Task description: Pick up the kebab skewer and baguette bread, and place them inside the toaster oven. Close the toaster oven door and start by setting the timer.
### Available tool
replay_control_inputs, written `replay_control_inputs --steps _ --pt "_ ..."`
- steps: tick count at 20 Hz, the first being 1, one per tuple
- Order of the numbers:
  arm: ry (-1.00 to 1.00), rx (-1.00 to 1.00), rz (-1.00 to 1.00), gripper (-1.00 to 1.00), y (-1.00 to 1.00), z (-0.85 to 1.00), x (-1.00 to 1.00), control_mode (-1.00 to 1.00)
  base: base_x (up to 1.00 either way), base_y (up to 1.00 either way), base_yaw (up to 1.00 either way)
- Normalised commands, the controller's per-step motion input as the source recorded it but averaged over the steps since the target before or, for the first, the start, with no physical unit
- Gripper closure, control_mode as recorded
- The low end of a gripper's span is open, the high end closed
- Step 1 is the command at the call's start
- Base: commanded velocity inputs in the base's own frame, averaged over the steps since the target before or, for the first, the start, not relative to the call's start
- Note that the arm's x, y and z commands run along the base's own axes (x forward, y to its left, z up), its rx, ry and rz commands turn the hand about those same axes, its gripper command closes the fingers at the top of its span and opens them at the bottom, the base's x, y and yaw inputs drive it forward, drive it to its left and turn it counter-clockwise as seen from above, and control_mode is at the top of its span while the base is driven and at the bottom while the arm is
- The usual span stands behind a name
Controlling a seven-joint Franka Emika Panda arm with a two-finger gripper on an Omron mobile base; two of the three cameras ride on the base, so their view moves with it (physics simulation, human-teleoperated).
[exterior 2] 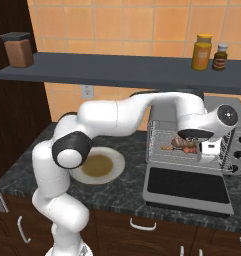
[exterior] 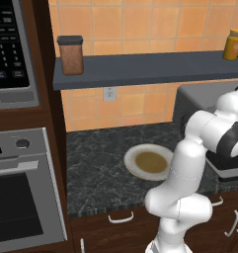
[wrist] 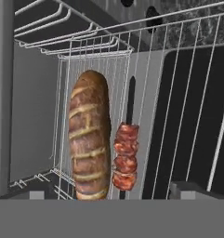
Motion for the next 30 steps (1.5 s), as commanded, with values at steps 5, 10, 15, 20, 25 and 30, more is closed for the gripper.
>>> replay_control_inputs --steps 5,10,15,20,25,30 --pt "-0.28 -0.14 0.45 -1.0 0.03 0.0 -0.82 -1.0 0.0 0.0 0.0" --pt "-0.36 -0.17 0.52 -1.0 0.17 0.0 -0.36 -1.0 0.0 0.0 0.0" --pt "-0.17 -0.15 0.44 -1.0 0.26 0.02 -0.25 -1.0 0.0 0.0 0.0" --pt "-0.12 -0.22 0.45 -1.0 0.35 0.03 -0.01 -1.0 0.0 0.0 0.0" --pt "-0.45 -0.29 0.25 -1.0 0.17 -0.05 -0.13 -1.0 0.0 0.0 0.0" --pt "-0.49 -0.45 0.0 -1.0 0.63 -0.26 -0.15 -1.0 0.0 0.0 0.0"
